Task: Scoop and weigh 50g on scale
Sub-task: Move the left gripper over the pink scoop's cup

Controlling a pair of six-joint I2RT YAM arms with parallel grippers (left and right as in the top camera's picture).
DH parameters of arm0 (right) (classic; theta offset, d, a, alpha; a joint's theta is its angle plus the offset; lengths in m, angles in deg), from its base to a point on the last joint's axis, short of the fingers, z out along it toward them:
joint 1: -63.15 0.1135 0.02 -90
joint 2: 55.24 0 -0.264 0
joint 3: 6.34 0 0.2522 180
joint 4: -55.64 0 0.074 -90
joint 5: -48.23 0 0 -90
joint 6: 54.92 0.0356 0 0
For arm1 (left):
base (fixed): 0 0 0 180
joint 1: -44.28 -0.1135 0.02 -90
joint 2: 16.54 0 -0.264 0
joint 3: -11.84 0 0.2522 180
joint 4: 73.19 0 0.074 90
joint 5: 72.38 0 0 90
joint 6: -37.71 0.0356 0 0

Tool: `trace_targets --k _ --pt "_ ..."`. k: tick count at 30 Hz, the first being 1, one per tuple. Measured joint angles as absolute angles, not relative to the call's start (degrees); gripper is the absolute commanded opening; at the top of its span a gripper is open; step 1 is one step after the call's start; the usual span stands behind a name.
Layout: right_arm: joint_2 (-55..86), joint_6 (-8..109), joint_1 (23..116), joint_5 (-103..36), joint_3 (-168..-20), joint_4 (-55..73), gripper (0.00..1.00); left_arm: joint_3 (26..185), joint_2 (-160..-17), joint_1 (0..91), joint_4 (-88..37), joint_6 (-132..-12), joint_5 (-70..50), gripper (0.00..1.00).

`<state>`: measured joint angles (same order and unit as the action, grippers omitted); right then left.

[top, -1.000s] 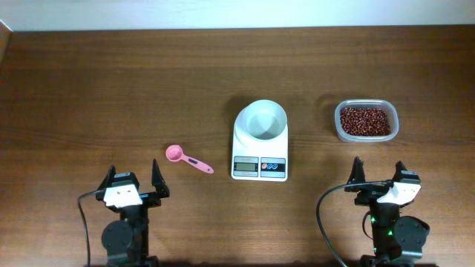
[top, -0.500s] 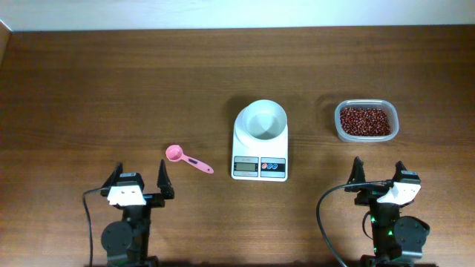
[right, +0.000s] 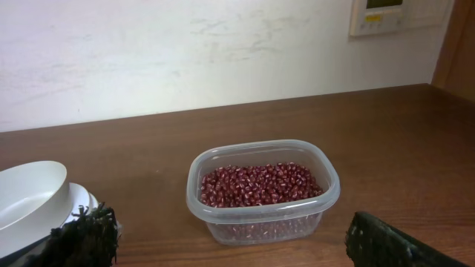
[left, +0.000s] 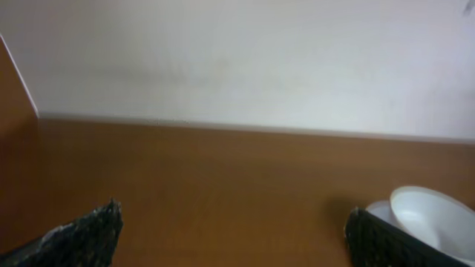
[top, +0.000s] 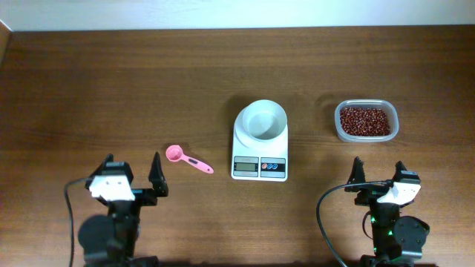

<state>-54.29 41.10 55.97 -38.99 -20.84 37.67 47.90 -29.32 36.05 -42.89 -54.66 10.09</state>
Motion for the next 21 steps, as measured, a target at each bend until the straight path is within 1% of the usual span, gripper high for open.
trace_targets --k 3,8,14,17,21 --pt "-54.29 41.08 55.97 -38.99 -20.84 37.67 0.99 55.73 -38.15 36.05 -38.3 -54.66 10.06 0.99" --pt "-54.29 41.08 55.97 -38.97 -20.84 37.65 0.99 72.89 -54.47 36.05 -24.49 -54.68 10.04 0.99" --pt "-54.29 41.08 55.97 -38.99 -20.84 37.65 0.99 97.34 -74.23 36.05 -3.05 -54.68 9.43 0.99" --pt "-54.29 41.05 55.97 -38.99 -20.84 37.65 0.99 103.99 -80.33 35.98 0.45 -54.66 2.87 0.99" --pt "-54.29 41.08 55.97 -38.99 -20.84 37.65 0.99 104.21 -83.78 35.98 1.02 -54.68 -6.35 0.99"
